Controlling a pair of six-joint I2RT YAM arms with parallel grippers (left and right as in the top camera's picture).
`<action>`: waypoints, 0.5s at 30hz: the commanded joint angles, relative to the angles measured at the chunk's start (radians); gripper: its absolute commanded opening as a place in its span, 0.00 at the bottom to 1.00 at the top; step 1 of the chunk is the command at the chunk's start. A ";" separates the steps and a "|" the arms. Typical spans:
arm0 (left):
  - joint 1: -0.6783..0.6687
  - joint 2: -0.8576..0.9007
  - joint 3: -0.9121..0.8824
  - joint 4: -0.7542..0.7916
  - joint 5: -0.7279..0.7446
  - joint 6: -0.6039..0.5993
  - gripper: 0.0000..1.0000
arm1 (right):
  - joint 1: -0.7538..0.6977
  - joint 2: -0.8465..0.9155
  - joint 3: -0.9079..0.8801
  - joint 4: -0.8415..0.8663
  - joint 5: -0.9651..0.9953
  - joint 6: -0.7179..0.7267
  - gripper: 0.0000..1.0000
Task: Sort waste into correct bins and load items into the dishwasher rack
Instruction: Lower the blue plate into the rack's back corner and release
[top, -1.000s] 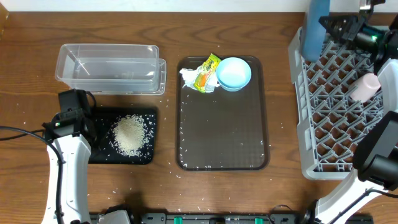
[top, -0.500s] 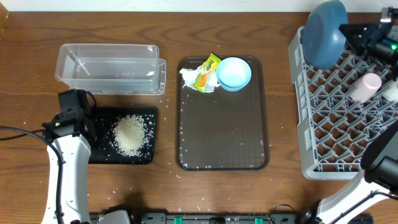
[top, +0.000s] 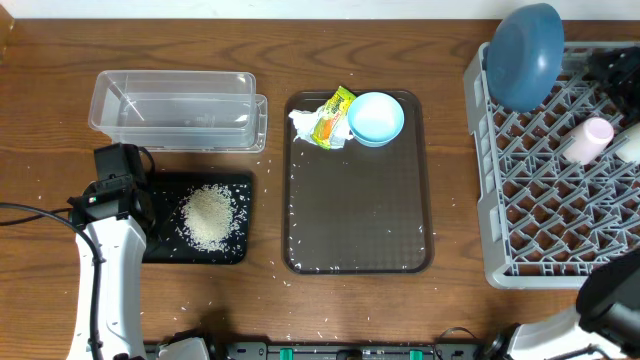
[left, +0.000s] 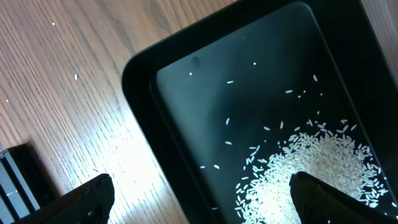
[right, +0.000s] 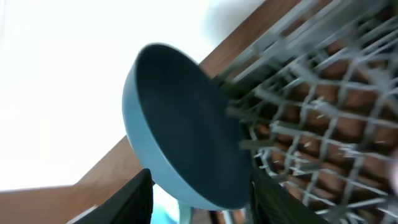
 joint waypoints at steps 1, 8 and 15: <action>0.003 0.005 0.002 -0.006 -0.005 -0.010 0.93 | -0.008 -0.066 0.008 -0.004 0.113 -0.034 0.49; 0.003 0.005 0.002 -0.006 -0.005 -0.010 0.93 | 0.084 -0.114 0.008 0.012 0.114 -0.097 0.43; 0.003 0.005 0.002 -0.006 -0.005 -0.010 0.93 | 0.301 -0.071 0.008 0.047 0.227 -0.255 0.02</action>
